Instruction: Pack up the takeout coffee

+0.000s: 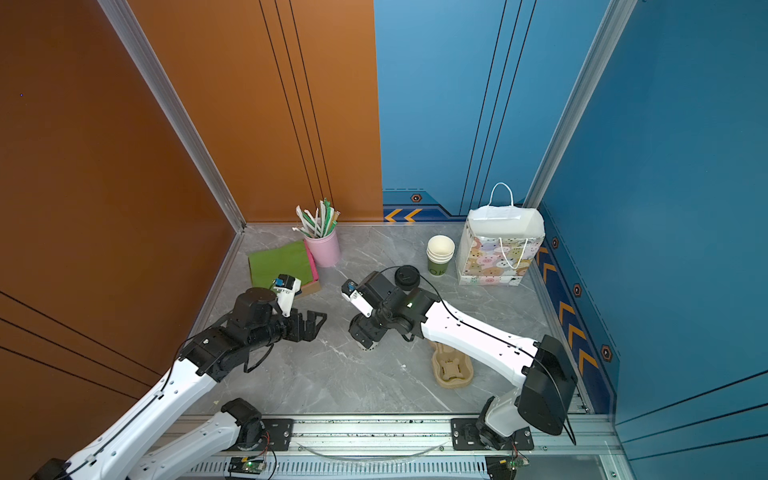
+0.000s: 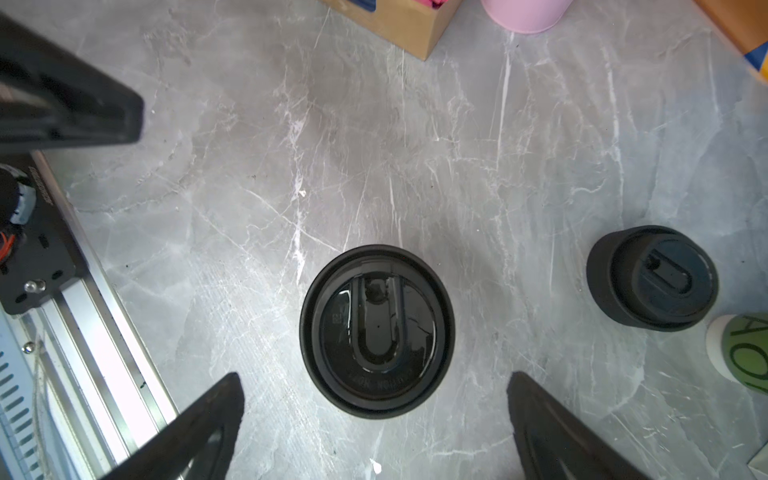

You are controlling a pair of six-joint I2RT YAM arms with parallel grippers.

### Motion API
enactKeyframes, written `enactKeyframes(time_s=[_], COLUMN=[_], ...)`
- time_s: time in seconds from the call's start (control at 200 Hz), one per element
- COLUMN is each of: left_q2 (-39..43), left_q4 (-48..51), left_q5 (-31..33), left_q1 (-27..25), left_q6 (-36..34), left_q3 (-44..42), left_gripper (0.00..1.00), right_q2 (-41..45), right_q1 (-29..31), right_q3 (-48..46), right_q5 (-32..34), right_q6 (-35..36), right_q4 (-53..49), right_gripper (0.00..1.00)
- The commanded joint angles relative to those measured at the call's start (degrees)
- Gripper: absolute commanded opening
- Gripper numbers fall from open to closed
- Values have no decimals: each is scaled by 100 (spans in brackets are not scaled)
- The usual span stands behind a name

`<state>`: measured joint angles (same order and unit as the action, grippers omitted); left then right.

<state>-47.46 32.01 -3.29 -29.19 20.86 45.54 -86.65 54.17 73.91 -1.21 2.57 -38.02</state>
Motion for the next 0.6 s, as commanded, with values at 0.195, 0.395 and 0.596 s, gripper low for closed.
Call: enactKeyframes(time_s=[0.195,0.395,0.596], left_q2=[151,160,165], left_q4=[69,69,69], left_q5=[-93,-108,-114], left_q1=[86,90,106], left_q6=[102,120,128], left_q3=[-159,-195,-221], left_gripper=[98,98,98], right_q2=[-512,-671,-756], right_q1=[85,56,16], right_q3=[282,326,352], right_q5=[402,405,272], right_q6=[224,235,218], right_q4=[-294,-294,-291], right_gripper=[90,88,85])
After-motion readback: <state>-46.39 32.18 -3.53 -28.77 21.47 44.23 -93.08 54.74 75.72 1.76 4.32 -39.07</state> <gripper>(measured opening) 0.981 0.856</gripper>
